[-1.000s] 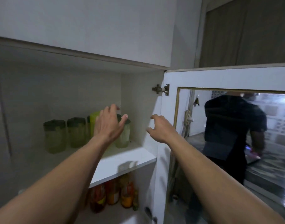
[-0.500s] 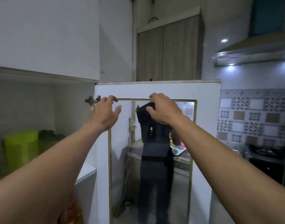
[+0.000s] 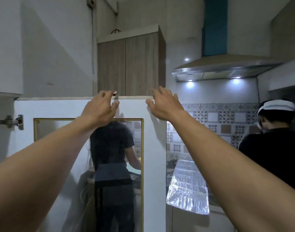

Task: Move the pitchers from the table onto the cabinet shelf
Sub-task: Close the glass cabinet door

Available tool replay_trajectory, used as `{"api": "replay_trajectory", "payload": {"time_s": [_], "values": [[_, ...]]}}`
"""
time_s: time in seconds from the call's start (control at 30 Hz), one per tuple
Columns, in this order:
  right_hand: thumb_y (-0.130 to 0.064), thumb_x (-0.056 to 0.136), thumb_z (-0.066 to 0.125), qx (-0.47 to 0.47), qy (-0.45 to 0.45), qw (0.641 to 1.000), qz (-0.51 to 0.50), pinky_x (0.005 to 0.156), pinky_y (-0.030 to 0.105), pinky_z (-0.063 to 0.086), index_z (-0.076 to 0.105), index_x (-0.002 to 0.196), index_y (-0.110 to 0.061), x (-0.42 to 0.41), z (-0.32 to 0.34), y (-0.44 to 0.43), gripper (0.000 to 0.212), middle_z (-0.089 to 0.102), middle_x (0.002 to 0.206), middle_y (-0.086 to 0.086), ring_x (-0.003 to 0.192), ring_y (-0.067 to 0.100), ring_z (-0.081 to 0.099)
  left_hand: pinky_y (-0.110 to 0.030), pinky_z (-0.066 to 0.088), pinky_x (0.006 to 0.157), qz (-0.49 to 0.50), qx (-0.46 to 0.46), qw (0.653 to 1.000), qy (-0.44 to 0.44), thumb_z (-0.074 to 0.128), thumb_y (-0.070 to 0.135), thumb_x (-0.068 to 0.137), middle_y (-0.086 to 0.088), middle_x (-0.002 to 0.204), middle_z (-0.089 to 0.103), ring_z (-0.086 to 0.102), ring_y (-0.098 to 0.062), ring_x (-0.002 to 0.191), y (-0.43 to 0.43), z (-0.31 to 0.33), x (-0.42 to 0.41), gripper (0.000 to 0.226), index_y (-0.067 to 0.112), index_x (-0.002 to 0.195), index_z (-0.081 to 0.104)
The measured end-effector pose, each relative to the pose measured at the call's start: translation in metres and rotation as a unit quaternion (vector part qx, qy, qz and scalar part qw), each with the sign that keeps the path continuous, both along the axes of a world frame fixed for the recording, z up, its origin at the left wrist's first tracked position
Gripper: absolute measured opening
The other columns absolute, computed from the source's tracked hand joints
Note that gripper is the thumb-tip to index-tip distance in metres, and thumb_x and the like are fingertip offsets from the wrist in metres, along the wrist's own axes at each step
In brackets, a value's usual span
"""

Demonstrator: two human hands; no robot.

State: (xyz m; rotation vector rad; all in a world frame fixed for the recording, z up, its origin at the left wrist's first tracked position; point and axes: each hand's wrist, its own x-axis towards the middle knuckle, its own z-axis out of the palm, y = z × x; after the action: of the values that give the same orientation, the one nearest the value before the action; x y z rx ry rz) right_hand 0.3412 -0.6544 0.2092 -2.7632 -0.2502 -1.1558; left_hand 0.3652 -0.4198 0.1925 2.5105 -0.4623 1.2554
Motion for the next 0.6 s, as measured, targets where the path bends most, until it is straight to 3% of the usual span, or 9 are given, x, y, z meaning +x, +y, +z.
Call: {"api": "replay_trajectory", "payload": {"time_s": [0.13, 0.2, 0.3, 0.4, 0.53, 0.6], "values": [[-0.036, 0.105, 0.032, 0.009, 0.011, 0.999, 0.034, 0.103, 0.052, 0.040, 0.054, 0.128, -0.009, 0.009, -0.002, -0.019, 0.042, 0.055, 0.135, 0.016, 0.124, 0.036, 0.049, -0.062, 0.032, 0.108, 0.028, 0.035, 0.999, 0.004, 0.025, 0.044, 0.102, -0.011, 0.153, 0.036, 0.031, -0.034, 0.142, -0.024, -0.005, 0.025, 0.052, 0.024, 0.150, 0.033], [-0.029, 0.106, 0.032, 0.031, 0.008, 0.997, 0.066, 0.092, 0.045, 0.044, 0.057, 0.115, -0.006, 0.013, -0.002, -0.021, 0.036, 0.058, 0.123, 0.018, 0.113, 0.038, 0.053, -0.068, 0.021, 0.110, 0.060, 0.046, 0.997, 0.007, 0.023, 0.046, 0.102, -0.009, 0.156, 0.031, 0.024, -0.033, 0.146, -0.029, -0.007, 0.030, 0.053, 0.029, 0.152, 0.028], [-0.022, 0.104, 0.031, 0.048, 0.008, 0.995, 0.085, 0.087, 0.044, 0.047, 0.057, 0.103, -0.006, 0.014, 0.000, -0.023, 0.031, 0.061, 0.112, 0.016, 0.105, 0.037, 0.055, -0.070, 0.019, 0.110, 0.073, 0.051, 0.996, 0.020, 0.023, 0.047, 0.102, -0.008, 0.158, 0.028, 0.021, -0.032, 0.147, -0.031, -0.006, 0.030, 0.052, 0.033, 0.152, 0.024], [-0.016, 0.102, 0.033, 0.041, 0.006, 0.995, 0.091, 0.087, 0.046, 0.049, 0.060, 0.107, -0.005, 0.007, 0.000, -0.024, 0.030, 0.061, 0.110, 0.015, 0.100, 0.036, 0.055, -0.069, 0.029, 0.106, 0.068, 0.048, 0.996, 0.032, 0.024, 0.047, 0.102, -0.009, 0.154, 0.033, 0.027, -0.033, 0.143, -0.030, -0.003, 0.021, 0.052, 0.032, 0.151, 0.026], [-0.012, 0.100, 0.036, 0.053, 0.009, 0.990, 0.128, 0.077, 0.037, 0.045, 0.062, 0.098, -0.005, -0.018, 0.007, -0.022, 0.027, 0.064, 0.102, 0.014, 0.095, 0.033, 0.058, -0.067, 0.034, 0.104, 0.064, 0.043, 0.995, 0.056, 0.022, 0.050, 0.100, -0.009, 0.153, 0.035, 0.033, -0.034, 0.139, -0.027, 0.000, -0.001, 0.052, 0.031, 0.149, 0.027], [-0.013, 0.100, 0.039, 0.067, 0.025, 0.985, 0.156, 0.084, 0.031, 0.043, 0.068, 0.116, -0.005, -0.042, 0.014, -0.018, 0.034, 0.068, 0.118, 0.013, 0.108, 0.031, 0.061, -0.063, 0.034, 0.106, 0.048, 0.026, 0.996, 0.073, 0.020, 0.052, 0.098, -0.009, 0.153, 0.036, 0.037, -0.034, 0.137, -0.025, 0.004, -0.023, 0.056, 0.029, 0.148, 0.028]]}}
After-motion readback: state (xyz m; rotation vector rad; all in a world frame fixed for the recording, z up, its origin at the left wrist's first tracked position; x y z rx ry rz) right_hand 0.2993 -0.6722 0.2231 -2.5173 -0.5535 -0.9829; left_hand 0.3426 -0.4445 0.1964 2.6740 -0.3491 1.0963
